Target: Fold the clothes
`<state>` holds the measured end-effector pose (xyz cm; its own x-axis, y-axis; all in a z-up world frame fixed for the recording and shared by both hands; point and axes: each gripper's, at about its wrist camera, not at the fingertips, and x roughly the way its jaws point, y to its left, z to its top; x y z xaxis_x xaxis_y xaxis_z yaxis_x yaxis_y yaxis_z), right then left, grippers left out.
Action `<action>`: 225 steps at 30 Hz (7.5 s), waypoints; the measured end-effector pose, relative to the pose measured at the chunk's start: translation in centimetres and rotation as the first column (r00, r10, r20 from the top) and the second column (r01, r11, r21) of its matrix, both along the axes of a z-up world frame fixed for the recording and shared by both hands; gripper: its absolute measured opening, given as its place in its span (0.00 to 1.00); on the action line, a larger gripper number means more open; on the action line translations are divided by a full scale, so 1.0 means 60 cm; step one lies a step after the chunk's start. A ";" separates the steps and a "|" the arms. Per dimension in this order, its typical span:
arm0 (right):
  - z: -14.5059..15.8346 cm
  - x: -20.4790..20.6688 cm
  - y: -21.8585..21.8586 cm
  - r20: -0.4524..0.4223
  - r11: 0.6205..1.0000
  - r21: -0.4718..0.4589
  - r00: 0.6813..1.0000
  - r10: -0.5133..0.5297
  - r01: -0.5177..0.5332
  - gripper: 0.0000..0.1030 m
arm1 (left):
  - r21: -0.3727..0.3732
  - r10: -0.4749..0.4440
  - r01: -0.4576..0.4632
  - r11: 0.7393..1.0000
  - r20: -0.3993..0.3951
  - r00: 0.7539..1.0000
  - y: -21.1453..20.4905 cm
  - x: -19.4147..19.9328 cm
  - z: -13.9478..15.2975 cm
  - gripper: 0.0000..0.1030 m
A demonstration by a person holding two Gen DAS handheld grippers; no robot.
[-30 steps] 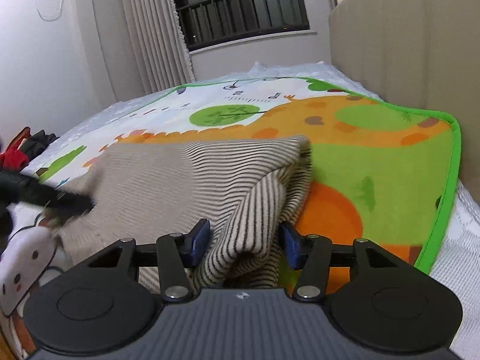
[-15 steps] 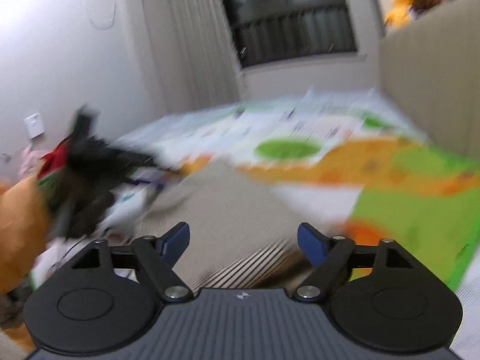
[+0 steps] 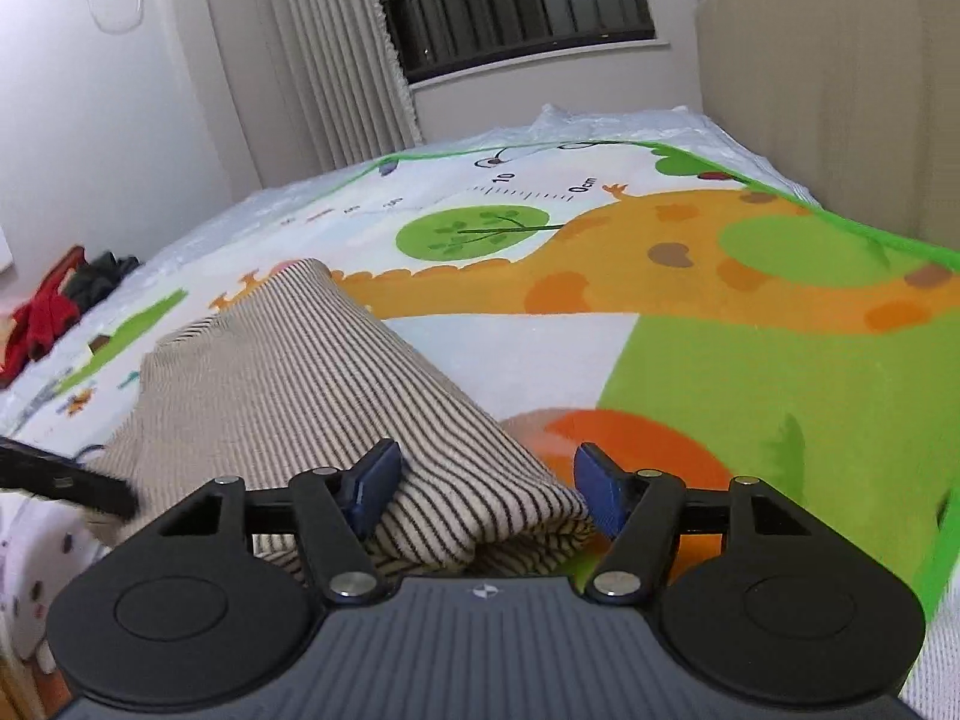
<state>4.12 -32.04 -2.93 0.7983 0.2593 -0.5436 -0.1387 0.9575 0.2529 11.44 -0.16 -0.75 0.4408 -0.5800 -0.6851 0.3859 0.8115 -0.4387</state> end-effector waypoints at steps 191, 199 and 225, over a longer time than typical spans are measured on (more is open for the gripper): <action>0.037 0.064 0.047 0.078 0.977 0.151 0.987 0.141 -0.152 0.35 | -0.080 -0.184 0.209 0.975 0.243 0.952 -0.028 0.057 -0.009 0.70; 0.096 0.127 0.009 0.118 0.928 0.320 0.980 0.163 -0.193 0.24 | -0.103 -0.150 0.181 0.978 0.254 0.955 -0.014 0.128 0.047 0.53; 0.024 0.090 -0.031 -0.073 0.865 0.476 0.987 -0.141 0.158 0.71 | 0.128 -0.256 0.230 0.965 0.260 0.931 -0.105 0.322 -0.001 0.78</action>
